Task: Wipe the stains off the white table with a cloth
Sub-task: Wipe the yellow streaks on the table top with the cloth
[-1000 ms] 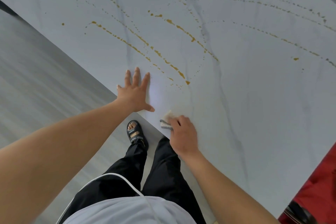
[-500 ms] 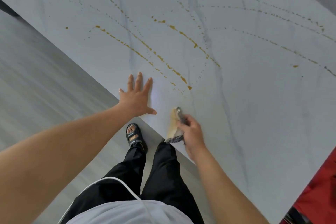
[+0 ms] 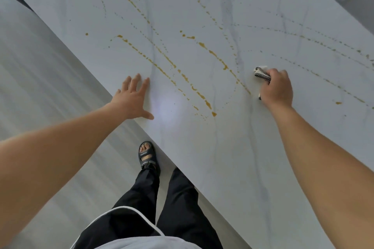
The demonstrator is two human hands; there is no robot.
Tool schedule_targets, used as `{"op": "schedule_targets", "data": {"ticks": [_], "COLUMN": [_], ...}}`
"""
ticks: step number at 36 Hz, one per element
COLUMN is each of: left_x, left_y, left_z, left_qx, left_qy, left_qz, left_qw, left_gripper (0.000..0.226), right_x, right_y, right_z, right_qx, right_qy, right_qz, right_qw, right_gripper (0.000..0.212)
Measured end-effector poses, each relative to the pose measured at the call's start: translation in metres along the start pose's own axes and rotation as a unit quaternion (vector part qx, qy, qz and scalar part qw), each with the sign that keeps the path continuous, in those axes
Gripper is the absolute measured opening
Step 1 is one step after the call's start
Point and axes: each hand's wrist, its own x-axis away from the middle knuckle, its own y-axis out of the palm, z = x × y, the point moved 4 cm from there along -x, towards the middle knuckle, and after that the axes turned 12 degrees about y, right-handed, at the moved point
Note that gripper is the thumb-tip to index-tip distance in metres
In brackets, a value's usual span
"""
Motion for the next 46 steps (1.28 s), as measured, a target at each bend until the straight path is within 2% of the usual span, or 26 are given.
{"op": "schedule_targets", "data": {"ticks": [4,8,10,12,15,16,18,20,22,25,27,29,31,33,35,40,42,46], "left_x": [-0.002,-0.003,-0.004,-0.005,-0.005,-0.005,-0.005,-0.006,-0.005,-0.005,-0.006,-0.005,-0.006,-0.006,-0.007,-0.008,-0.008,-0.008], "left_y": [0.001,0.002,0.002,0.002,0.004,0.004,0.005,0.004,0.004,0.005,0.004,0.004,0.004,0.006,0.007,0.008,0.008,0.007], "left_z": [0.002,0.000,0.000,-0.001,-0.002,-0.003,-0.001,-0.003,-0.003,-0.004,-0.006,-0.003,-0.006,-0.005,-0.008,-0.013,-0.013,-0.013], "left_qx": [-0.002,-0.006,-0.010,-0.010,-0.011,-0.014,-0.013,-0.008,-0.002,0.011,0.010,0.014,0.009,0.004,-0.002,-0.014,-0.013,-0.013], "left_qy": [-0.002,-0.003,-0.002,0.000,0.001,0.001,0.001,0.006,0.005,0.012,0.021,0.022,0.029,0.031,0.040,0.060,0.062,0.064], "left_qz": [-0.009,-0.012,-0.017,-0.018,-0.011,-0.009,-0.003,0.003,0.003,0.005,0.004,-0.005,-0.013,-0.016,-0.011,-0.005,0.001,-0.009], "left_qw": [1.000,1.000,1.000,1.000,1.000,1.000,1.000,1.000,1.000,1.000,1.000,1.000,0.999,0.999,0.999,0.998,0.998,0.998], "left_gripper": [0.142,0.142,0.142,0.142,0.141,0.141,0.141,0.141,0.141,0.140,0.140,0.139,0.138,0.138,0.138,0.136,0.135,0.134], "right_x": [0.002,0.011,0.020,0.033,0.053,0.054,0.051,0.047,0.052,0.076,0.083,0.078,0.073,0.077,0.093,0.135,0.134,0.121], "right_y": [0.018,0.028,0.034,0.043,0.054,0.054,0.051,0.048,0.049,0.056,0.058,0.055,0.055,0.054,0.059,0.081,0.079,0.074], "right_z": [-0.003,-0.001,-0.004,-0.007,-0.004,-0.003,-0.002,-0.004,-0.011,-0.025,-0.031,-0.029,-0.028,-0.028,-0.036,-0.050,-0.050,-0.040], "right_qx": [0.023,-0.018,-0.002,0.019,0.044,0.040,0.019,0.002,0.019,0.073,0.097,0.092,0.053,0.040,0.069,0.132,0.127,0.049], "right_qy": [-0.029,0.024,0.018,-0.048,-0.193,-0.205,-0.162,-0.069,-0.053,-0.173,-0.212,-0.168,-0.056,0.011,-0.006,-0.169,-0.162,0.062], "right_qz": [-0.005,0.024,0.033,0.035,0.044,0.041,0.028,0.026,0.032,-0.002,-0.031,-0.043,-0.023,0.012,0.030,-0.016,-0.018,0.036], "right_qw": [0.999,0.999,0.999,0.998,0.979,0.977,0.986,0.997,0.998,0.982,0.972,0.980,0.997,0.999,0.997,0.976,0.978,0.996], "right_gripper": [0.043,0.040,0.037,0.035,0.036,0.037,0.039,0.039,0.038,0.040,0.041,0.040,0.041,0.038,0.037,0.036,0.042,0.038]}}
